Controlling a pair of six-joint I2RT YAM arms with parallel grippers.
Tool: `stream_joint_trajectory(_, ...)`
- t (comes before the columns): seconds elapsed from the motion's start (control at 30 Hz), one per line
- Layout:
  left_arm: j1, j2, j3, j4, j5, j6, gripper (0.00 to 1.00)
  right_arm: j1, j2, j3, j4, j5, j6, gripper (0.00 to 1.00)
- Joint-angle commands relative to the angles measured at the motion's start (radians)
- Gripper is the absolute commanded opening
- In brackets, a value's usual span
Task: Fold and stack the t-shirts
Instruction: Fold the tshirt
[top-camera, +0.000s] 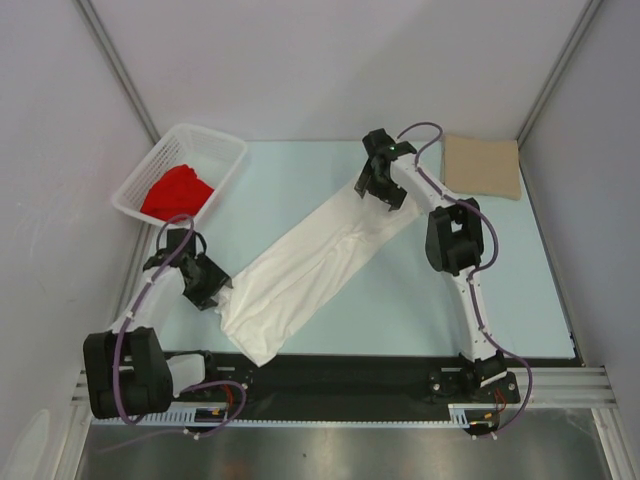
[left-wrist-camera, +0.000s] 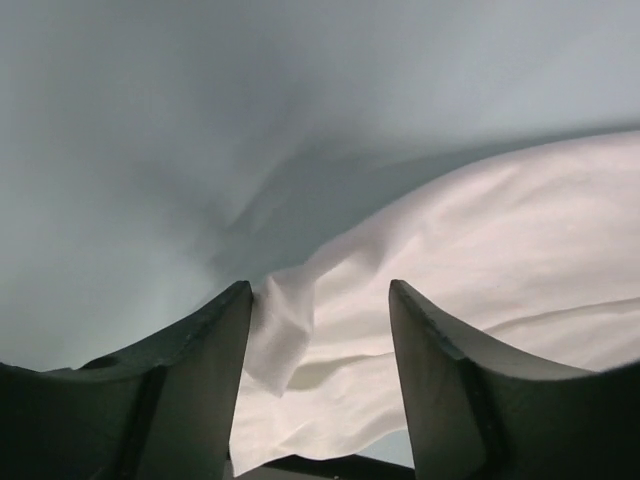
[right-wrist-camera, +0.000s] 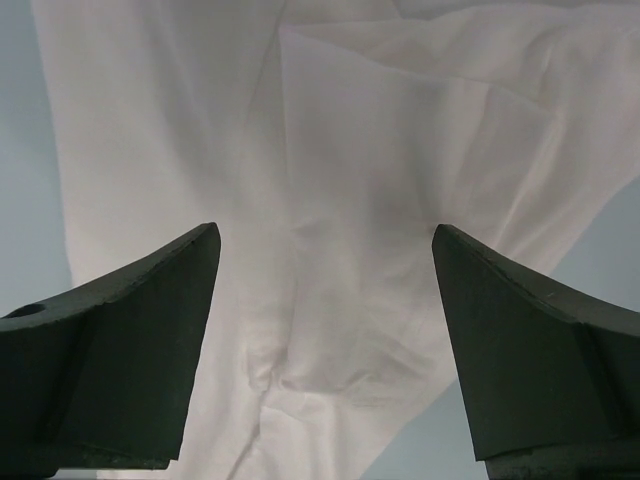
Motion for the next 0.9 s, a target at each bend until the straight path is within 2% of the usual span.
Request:
stream_joint_trajectory(0.0, -0.008, -0.076, 0.055, -0.033, -0.049, 0.008, 0.64, 0.035, 0.024, 0.022, -0.034, 0.105, 0.051, 0.91)
stream_joint_trajectory(0.07, -0.012, -0.094, 0.065, -0.044, -0.076, 0.023, 0.70, 0.050, 0.018, -0.006, -0.048, 0.147, 0.064, 0.91)
stream_joint_trajectory(0.13, -0.015, -0.110, 0.083, -0.063, -0.095, 0.036, 0.71, 0.066, -0.001, -0.064, -0.002, 0.161, 0.055, 0.88)
stream_joint_trajectory(0.2, -0.025, -0.120, 0.100, -0.079, -0.106, 0.049, 0.72, 0.064, -0.005, -0.112, 0.044, 0.136, 0.054, 0.77)
stream_joint_trajectory(0.23, -0.028, -0.137, 0.106, -0.084, -0.107, 0.051, 0.72, 0.063, 0.009, -0.110, 0.044, 0.129, 0.054, 0.77)
stream_joint_trajectory(0.37, -0.054, -0.195, 0.131, -0.098, -0.119, 0.051, 0.73, 0.055, 0.104, -0.075, 0.058, 0.092, -0.025, 0.79)
stream_joint_trajectory(0.6, -0.089, -0.248, 0.180, -0.113, -0.132, 0.049, 0.73, 0.011, 0.260, 0.100, 0.029, 0.046, -0.183, 0.84)
stream_joint_trajectory(0.7, -0.097, -0.229, 0.192, -0.081, -0.123, 0.056, 0.73, -0.005, 0.349, 0.247, -0.003, 0.029, -0.257, 0.84)
stream_joint_trajectory(0.73, -0.132, -0.222, 0.193, -0.075, -0.123, 0.059, 0.73, -0.008, 0.366, 0.314, -0.017, 0.037, -0.281, 0.85)
stream_joint_trajectory(0.87, -0.218, -0.185, 0.203, 0.046, -0.090, 0.115, 0.74, -0.012, 0.391, 0.328, 0.044, 0.038, -0.387, 0.88)
